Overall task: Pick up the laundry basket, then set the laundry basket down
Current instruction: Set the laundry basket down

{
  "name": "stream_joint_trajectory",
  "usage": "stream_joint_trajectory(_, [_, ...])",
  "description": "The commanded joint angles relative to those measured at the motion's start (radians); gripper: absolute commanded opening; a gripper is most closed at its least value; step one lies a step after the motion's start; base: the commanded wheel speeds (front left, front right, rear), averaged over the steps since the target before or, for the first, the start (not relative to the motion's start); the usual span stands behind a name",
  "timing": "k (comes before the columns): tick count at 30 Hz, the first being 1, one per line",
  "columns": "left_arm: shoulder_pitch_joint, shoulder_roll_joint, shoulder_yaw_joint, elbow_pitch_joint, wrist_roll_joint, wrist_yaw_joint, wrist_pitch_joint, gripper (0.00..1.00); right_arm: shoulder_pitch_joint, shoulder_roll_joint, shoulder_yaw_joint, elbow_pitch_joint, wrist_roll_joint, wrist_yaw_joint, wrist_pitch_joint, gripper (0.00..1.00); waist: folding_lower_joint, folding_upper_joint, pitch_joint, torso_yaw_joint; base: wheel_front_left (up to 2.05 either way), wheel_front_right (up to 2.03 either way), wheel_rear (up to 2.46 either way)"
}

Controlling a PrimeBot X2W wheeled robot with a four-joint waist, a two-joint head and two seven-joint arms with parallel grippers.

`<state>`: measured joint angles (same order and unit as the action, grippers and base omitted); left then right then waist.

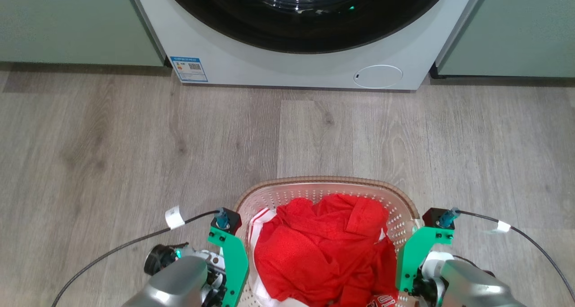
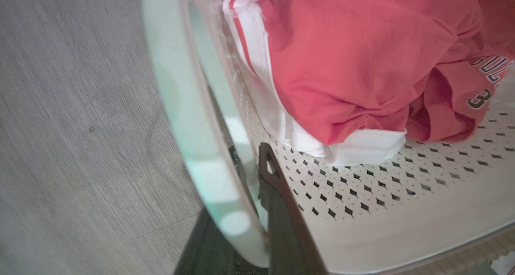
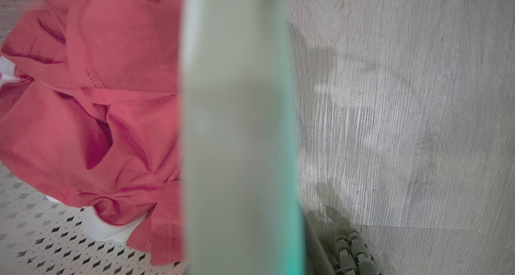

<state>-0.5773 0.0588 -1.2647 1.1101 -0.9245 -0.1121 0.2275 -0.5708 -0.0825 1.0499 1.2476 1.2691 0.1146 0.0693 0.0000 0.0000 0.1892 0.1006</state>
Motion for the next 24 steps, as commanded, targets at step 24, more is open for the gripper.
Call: stream_joint_trajectory(24, [-0.188,-0.009,0.023,-0.044,0.017,0.030,-0.144,0.00,-0.261,0.032,0.039,0.024,0.022,0.016,-0.193,0.00,0.0000,0.0000,0.331,0.043,0.00,0.00,0.00])
